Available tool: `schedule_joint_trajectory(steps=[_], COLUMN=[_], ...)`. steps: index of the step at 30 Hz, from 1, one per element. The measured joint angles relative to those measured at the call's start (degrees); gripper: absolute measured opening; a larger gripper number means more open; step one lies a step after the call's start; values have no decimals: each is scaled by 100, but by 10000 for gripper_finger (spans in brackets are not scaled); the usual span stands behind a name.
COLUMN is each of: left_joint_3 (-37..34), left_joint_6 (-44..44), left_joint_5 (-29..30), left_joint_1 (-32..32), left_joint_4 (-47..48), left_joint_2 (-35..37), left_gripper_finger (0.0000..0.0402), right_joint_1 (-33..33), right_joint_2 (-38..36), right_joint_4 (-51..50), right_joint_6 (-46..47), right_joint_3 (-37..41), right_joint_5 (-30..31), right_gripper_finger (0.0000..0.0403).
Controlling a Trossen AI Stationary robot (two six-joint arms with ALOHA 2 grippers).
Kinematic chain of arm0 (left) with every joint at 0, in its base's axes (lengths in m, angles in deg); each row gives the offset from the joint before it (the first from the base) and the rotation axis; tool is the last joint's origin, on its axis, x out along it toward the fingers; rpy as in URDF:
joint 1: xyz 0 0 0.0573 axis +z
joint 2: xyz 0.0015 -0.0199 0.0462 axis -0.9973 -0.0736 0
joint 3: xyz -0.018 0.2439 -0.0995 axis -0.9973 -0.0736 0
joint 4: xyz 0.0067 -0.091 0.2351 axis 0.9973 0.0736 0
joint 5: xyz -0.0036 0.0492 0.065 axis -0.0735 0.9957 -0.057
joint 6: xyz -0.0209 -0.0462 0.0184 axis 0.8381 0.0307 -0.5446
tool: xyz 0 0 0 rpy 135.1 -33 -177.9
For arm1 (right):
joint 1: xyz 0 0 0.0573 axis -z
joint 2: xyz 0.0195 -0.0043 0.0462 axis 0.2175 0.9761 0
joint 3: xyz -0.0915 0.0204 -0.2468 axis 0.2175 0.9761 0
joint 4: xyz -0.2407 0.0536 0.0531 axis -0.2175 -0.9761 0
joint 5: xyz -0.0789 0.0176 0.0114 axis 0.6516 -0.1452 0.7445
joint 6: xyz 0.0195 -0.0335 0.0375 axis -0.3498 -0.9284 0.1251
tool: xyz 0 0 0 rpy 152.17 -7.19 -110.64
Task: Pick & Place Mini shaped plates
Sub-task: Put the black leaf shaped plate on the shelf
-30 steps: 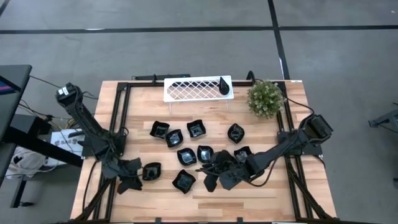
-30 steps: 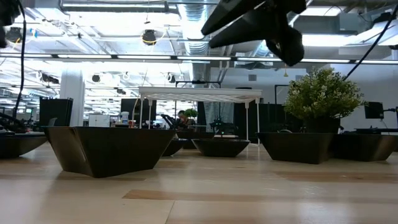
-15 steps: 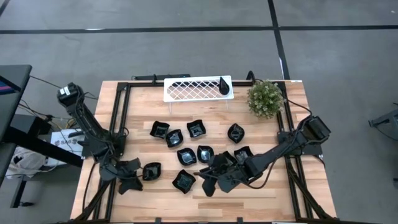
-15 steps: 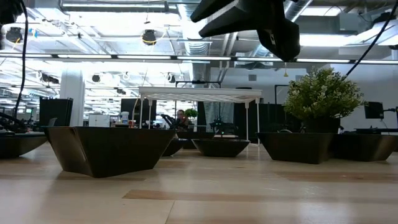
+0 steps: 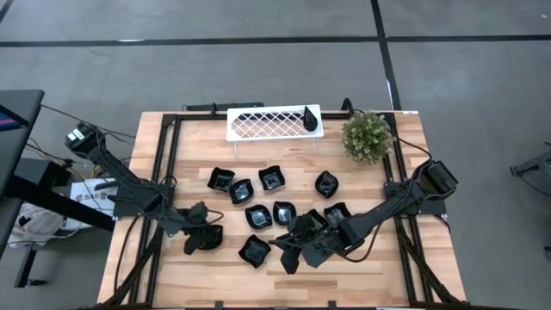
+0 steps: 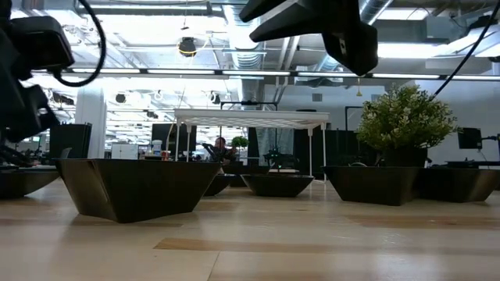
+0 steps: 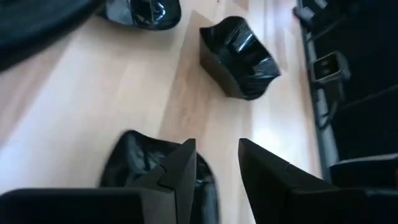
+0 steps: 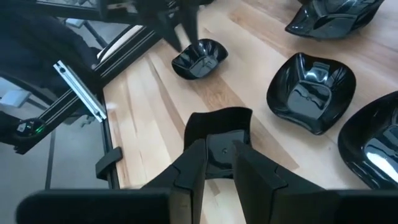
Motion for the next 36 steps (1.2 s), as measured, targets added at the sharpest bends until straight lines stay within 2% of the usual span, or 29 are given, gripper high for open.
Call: schedule_joint_trajectory(steps=[5, 11, 20, 31, 36], left_joint_3=[0, 0, 0, 0, 0], left_joint_6=[-583, -669, -674, -587, -586], left_joint_5=[-120, -222, -1104, -1328, -1475], left_joint_1=[420, 688, 734, 734, 734], left_joint_4=[597, 1451, 1458, 1425, 1425], left_joint_2=[0, 0, 0, 0, 0], left_gripper_finger=[121, 121, 121, 120, 95], right_joint_1=[-2, 0, 2, 2, 2], right_joint_2=[0, 0, 0, 0, 0], right_joint_4=[-43, -43, -43, -50, -51], right_joint_6=[0, -136, -290, -304, -303], right_joint_3=[4, 7, 9, 9, 9], right_joint_5=[-4, -8, -129, -146, -145], right_gripper_finger=[74, 74, 74, 74, 74])
